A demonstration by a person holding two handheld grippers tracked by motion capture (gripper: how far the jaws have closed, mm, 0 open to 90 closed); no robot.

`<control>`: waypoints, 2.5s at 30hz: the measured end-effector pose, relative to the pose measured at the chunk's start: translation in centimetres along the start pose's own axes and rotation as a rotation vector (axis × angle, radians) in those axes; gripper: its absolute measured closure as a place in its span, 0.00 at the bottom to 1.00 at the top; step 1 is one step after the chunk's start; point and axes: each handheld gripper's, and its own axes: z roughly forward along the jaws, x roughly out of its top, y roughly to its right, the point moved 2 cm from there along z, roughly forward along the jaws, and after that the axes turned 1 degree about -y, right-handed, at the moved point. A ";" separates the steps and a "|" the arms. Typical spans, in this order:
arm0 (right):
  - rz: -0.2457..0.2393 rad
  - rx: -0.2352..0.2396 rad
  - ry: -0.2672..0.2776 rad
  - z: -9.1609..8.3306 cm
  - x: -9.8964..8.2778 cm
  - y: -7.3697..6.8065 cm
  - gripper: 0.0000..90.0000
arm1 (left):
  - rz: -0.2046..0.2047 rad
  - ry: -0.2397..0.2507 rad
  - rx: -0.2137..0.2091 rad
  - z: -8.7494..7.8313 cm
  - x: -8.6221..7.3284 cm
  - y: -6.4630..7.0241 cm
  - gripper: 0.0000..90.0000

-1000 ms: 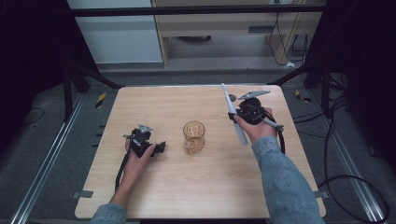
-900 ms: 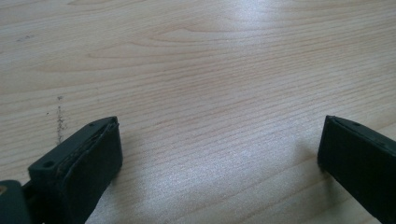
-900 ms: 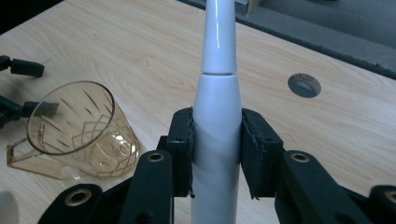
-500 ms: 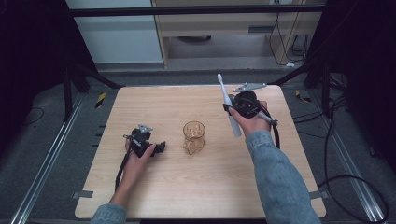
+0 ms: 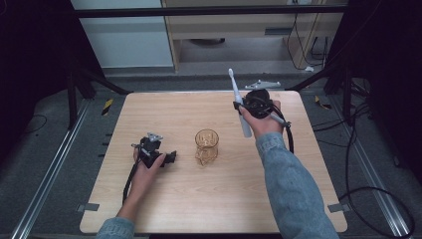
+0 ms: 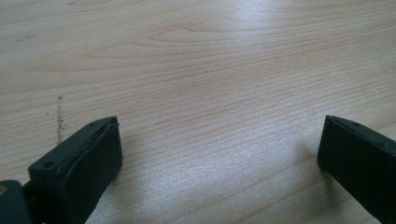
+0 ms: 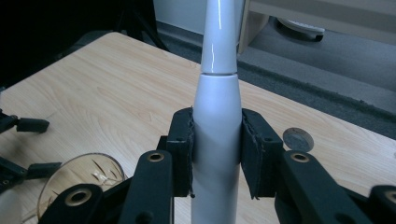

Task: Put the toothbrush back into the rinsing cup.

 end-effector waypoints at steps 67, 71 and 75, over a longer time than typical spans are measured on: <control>-0.042 0.122 0.117 1.7 3.5 -6.3 0.74 | 0.001 0.002 -0.001 0.0 0.0 0.0 0.00; -0.049 0.128 0.117 1.8 3.4 -6.8 0.74 | 0.001 0.002 -0.001 0.0 0.0 0.0 0.00; -0.054 0.132 0.117 1.9 3.4 -7.0 0.74 | 0.001 0.002 -0.001 0.0 0.0 0.0 0.00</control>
